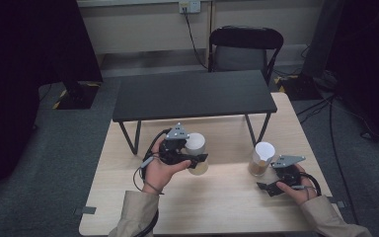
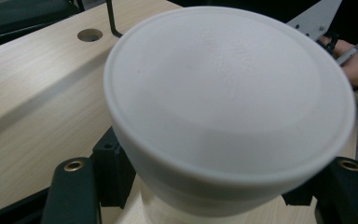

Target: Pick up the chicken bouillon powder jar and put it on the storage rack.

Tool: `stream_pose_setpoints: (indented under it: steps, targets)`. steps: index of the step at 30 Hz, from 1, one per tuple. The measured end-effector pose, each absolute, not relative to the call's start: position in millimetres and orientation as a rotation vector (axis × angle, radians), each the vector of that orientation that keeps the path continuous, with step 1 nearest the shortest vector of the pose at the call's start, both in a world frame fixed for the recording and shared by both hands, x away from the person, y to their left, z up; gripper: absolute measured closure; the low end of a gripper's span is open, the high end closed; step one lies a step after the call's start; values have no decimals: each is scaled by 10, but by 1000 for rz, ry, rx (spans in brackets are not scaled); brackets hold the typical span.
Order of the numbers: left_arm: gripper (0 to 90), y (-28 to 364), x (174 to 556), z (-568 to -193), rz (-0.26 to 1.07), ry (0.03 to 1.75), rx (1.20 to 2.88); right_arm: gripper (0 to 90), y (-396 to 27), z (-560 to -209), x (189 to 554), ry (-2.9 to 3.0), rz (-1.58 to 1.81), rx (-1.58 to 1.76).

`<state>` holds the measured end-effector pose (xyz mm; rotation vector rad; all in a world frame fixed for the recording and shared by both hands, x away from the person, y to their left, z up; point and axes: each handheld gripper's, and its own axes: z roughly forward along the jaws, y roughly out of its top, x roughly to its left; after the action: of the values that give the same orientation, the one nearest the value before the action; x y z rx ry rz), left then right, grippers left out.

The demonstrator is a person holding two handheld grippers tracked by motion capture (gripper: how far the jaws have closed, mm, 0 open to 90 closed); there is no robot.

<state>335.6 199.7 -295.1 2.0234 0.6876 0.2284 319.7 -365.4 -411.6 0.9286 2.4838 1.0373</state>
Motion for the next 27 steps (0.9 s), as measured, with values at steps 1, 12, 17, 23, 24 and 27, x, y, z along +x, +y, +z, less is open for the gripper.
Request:
stream_pose_setpoints:
  steps: [1,12,17,23,24,27]
  targets:
    - [337,1991,3362,-2934,232,686,2025,0,-3654,-4115,3197,2484,1037,929]
    - [338,1962,3440,-2777,237,676,2028,0,-3654,-4116,3197,2484,1037,929]
    - [338,1954,3468,-2712,245,682,2027,0,-3654,-4116,3197,2484,1037,929]
    - [338,1942,3502,-2578,256,683,2031,0,-3654,-4117,3199,2484,1039,929]
    - [338,1941,3510,-2559,256,683,2032,0,-3654,-4117,3199,2483,1039,927]
    - [338,1932,3519,-2497,272,685,2034,0,-3654,-4117,3199,2483,1039,927]
